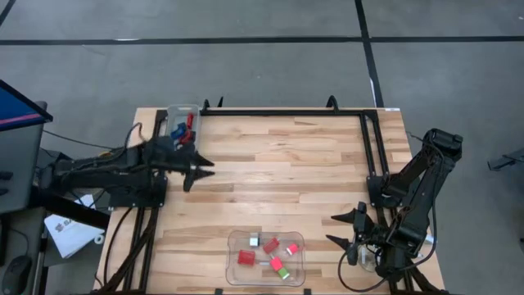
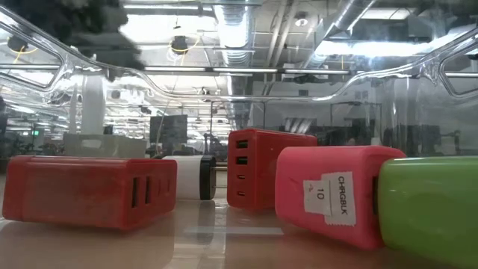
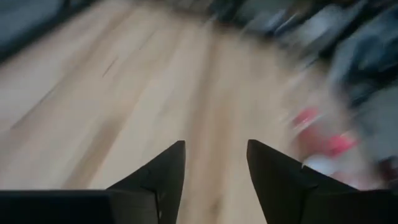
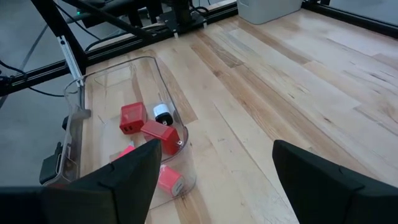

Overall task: Pick & Place Office items
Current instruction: Return to Home Position

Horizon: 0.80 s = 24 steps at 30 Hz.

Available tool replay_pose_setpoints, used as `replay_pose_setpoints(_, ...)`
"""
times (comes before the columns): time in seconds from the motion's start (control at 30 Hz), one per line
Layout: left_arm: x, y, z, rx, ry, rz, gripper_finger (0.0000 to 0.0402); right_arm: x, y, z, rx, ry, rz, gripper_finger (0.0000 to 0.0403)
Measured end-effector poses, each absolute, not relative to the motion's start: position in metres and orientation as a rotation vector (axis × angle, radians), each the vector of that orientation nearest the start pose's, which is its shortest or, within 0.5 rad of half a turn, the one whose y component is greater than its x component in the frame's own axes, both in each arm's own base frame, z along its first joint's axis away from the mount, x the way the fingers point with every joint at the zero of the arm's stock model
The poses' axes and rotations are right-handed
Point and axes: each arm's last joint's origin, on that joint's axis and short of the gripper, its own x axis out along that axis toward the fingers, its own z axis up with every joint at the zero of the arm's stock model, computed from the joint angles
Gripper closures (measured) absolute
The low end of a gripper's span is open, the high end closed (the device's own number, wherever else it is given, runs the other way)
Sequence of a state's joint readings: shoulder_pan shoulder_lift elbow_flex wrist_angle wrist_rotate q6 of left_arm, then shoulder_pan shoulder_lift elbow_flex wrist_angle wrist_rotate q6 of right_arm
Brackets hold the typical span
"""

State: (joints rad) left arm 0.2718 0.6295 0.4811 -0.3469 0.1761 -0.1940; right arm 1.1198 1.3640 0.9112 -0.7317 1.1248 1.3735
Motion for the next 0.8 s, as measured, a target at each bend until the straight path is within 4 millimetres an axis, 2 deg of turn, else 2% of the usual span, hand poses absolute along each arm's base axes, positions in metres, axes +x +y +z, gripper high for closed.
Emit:
replay_pose_setpoints(0.17,0.147,-0.001,0.228,-0.184,0.094,-0.073,0.0243,0.129,0.207,0.234,0.282,0.375,-0.313,0.0104)
replay_pose_setpoints(0.27,0.144,-0.016,0.213,-0.075,-0.028,-0.109,0.0247,0.129,0.207,0.234,0.286,0.374,-0.315,0.0104)
replay_pose_setpoints(0.37,0.138,-0.021,0.191,-0.04,-0.042,-0.062,0.0249,0.129,0.207,0.234,0.291,0.375,-0.314,0.0104)
replay_pose_setpoints(0.53,0.129,-0.016,0.174,-0.034,-0.005,-0.005,0.0249,0.129,0.208,0.234,0.303,0.384,-0.311,0.0104)
replay_pose_setpoints(0.8,0.112,-0.012,0.171,-0.033,0.008,-0.021,0.025,0.13,0.208,0.235,0.33,0.369,-0.315,0.0104)
